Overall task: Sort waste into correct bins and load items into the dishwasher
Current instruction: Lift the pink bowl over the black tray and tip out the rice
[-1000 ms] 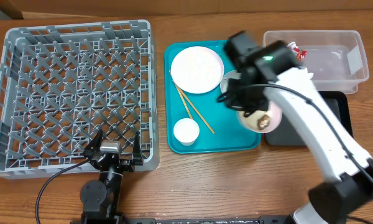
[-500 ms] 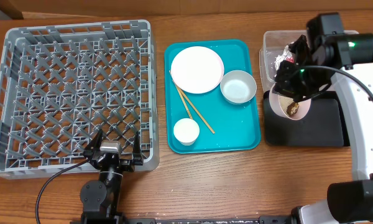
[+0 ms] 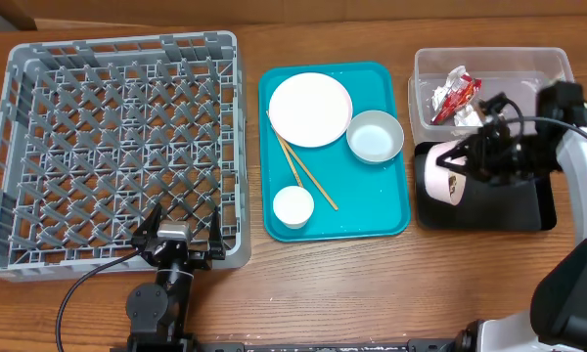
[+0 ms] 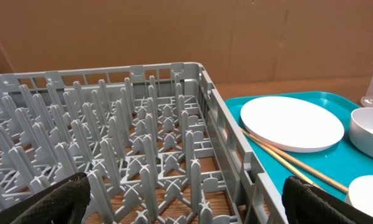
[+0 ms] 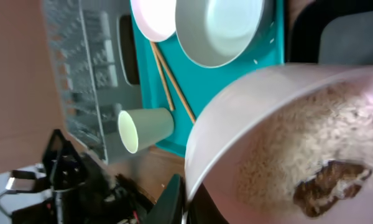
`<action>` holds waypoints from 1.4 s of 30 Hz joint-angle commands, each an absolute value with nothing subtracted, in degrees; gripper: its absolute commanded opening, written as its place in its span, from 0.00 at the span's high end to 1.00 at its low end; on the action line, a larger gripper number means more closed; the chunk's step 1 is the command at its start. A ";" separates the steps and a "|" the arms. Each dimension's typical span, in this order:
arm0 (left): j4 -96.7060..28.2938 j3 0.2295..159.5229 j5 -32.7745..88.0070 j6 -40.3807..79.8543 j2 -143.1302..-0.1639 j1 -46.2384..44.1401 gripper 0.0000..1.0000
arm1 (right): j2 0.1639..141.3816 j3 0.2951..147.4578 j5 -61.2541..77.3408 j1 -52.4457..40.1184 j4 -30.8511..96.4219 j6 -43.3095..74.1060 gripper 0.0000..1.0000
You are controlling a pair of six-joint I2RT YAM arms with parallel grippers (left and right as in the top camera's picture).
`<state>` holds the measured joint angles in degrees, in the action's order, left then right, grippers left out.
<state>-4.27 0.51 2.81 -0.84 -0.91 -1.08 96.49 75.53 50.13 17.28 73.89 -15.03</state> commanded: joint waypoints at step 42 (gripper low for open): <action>-4.27 0.27 2.76 -1.32 -0.73 -0.73 0.00 | 103.42 58.57 89.95 33.87 50.63 -14.41 0.96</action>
<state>-4.25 0.51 2.79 -0.84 -0.91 -1.08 103.68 58.59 87.24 33.71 50.89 -13.69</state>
